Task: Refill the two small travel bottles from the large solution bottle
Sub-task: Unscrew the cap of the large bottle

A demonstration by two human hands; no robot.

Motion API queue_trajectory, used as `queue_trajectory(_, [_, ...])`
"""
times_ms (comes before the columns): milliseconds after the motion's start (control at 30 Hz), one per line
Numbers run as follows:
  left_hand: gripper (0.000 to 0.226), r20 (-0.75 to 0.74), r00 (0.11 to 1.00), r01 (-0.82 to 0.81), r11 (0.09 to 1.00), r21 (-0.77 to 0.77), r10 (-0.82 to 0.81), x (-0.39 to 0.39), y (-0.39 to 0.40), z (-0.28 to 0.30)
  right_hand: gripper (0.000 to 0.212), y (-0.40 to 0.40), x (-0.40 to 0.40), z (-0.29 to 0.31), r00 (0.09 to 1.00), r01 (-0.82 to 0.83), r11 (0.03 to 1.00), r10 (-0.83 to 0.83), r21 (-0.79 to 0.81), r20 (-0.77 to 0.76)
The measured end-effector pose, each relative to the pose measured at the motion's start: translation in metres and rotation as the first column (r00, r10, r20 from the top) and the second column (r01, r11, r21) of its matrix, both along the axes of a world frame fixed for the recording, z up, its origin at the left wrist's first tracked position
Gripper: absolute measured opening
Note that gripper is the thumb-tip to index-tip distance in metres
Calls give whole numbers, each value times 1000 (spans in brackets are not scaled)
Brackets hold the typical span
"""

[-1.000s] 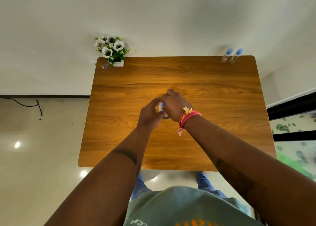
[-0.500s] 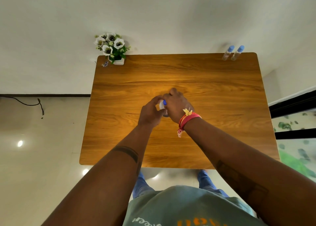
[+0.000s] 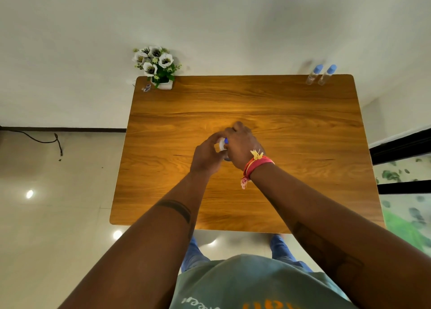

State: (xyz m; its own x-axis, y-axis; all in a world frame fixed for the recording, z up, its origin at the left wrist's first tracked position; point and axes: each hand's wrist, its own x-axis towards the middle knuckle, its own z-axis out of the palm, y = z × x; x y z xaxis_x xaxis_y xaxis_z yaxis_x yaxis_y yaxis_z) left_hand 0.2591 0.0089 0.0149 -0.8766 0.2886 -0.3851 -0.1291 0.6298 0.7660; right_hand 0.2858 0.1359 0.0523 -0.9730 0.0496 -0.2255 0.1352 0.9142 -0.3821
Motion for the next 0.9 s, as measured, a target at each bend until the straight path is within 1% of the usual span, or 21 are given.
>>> queue_trajectory(67, [54, -3, 1000, -5, 1000, -2, 5, 0, 0, -1, 42, 1, 2, 2, 1000, 10, 1000, -10, -25, 9])
queue_trajectory(200, [56, -4, 1000, -18, 1000, -3, 18, 1, 0, 0, 50, -2, 5, 5, 994, 111, 990, -112, -84, 0])
queue_trajectory(267, [55, -4, 1000, -15, 1000, 3, 15, 1, 0, -1, 40, -3, 4, 5, 990, 137, 988, -138, -74, 0])
queue_trajectory(333, [55, 10, 1000, -14, 1000, 4, 14, 1, 0, -3, 30, -3, 3, 4, 993, 120, 991, -119, -62, 10])
queue_trajectory(367, [55, 17, 1000, -20, 1000, 0, 20, 1, 0, -4, 30, -2, 2, 4, 995, 103, 993, -102, -65, 16])
queue_trajectory(433, [54, 19, 999, -32, 999, -7, 32, 1, 0, -5, 35, 0, 2, 5, 998, 65, 995, -63, -71, 28])
queue_trajectory(500, [54, 3, 999, -37, 999, -14, 37, 2, 0, -5, 39, 1, 3, 5, 998, 60, 995, -58, -78, 34])
queue_trajectory(633, [54, -19, 999, -32, 999, -8, 32, 2, 0, -5, 42, 1, 5, 2, 990, 138, 986, -136, -98, 24])
queue_trajectory(700, [57, -8, 1000, -30, 1000, -4, 30, 2, 0, -6, 35, 1, 4, 0, 989, 150, 985, -149, -82, 28])
queue_trajectory(767, [57, 4, 999, -38, 999, 11, 38, 2, 0, -6, 27, 2, 3, -1, 992, 122, 989, -121, -83, 20])
queue_trajectory(833, [54, 5, 999, -44, 999, 28, 44, 2, 0, -6, 31, 3, 2, -1, 997, 80, 994, -79, -79, 13])
queue_trajectory(900, [53, -1, 999, -40, 999, 18, 40, 2, 0, -5, 38, 3, 2, 1, 996, 85, 991, -82, -107, 25])
